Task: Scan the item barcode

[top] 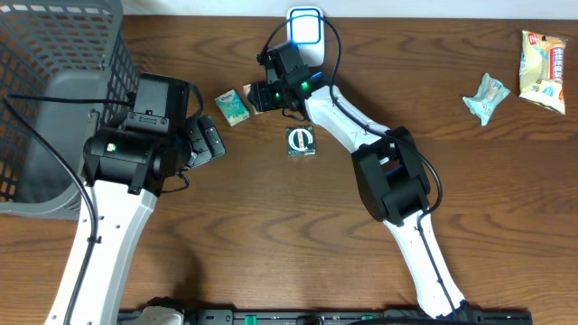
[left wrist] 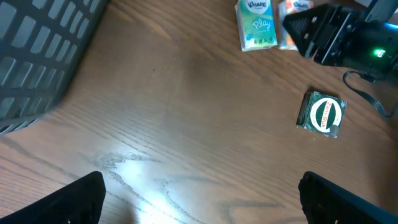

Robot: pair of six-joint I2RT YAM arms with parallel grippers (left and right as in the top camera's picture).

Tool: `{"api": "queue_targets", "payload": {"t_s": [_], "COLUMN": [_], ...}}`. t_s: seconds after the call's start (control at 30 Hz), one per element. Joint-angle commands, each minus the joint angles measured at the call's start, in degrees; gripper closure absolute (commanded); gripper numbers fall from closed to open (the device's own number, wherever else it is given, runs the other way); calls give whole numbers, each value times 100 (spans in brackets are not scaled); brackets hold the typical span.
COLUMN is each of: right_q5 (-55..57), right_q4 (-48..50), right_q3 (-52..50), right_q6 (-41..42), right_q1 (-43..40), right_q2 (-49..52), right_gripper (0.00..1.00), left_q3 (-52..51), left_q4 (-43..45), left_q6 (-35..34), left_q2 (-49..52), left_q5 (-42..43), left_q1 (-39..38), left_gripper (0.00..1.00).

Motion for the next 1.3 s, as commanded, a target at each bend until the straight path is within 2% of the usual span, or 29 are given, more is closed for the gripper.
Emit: {"api": "queue_targets", "payload": {"t_s": [0.0, 0.23, 0.33, 0.47, 0.57, 0.63, 0.77, 0.87, 0.97, 1.1, 1.17, 1.27], "right_q5": [833, 1547, 1716, 2498, 3104, 3152, 2747, 1917, 1480, 2072, 2490, 3084], "right_q4": [-236, -1550, -2380, -3617, -4315, -4583, -4719, -4568, -4450, -4155, -3985, -3696], "right_q3": [7, 7, 7, 7, 7, 7, 7, 9, 2, 2, 2, 0], "right_q6": [59, -245, -778, -1049, -1051, -1095, -1095, -1128, -1641, -1801, -1797, -1773], "right_q1": [-28, -264, -407, -612, -804, -927, -1010, -929, -789, -459, -293, -68], "right_q2": [33, -627, -997, -1316, -1368, -1368, -1401, -1421, -1412, -1412, -1408, -1373], "right_gripper": [52, 55, 55, 64, 55, 53, 50, 47, 42, 41, 44, 45], "left_q3": [20, 20, 20, 20, 20, 20, 20, 20, 20, 20, 20, 20], "left_q4": [-20, -20, -20, -20, -20, -20, -20, -20, -20, -20, -20, -20], "left_q6": [-7, -7, -7, -7, -7, -7, -7, -7, -7, -7, -7, -7], "left_q2": [-20, -20, -20, -20, -20, -20, -20, -20, -20, -20, -20, -20], "left_q5": [-55, -55, -55, -55, -55, -55, -55, -55, -55, -55, -55, -55], "left_q1": [24, 24, 24, 24, 24, 24, 24, 24, 24, 24, 24, 24], "left_gripper": [2, 2, 2, 2, 2, 2, 2, 2, 2, 2, 2, 3]}}
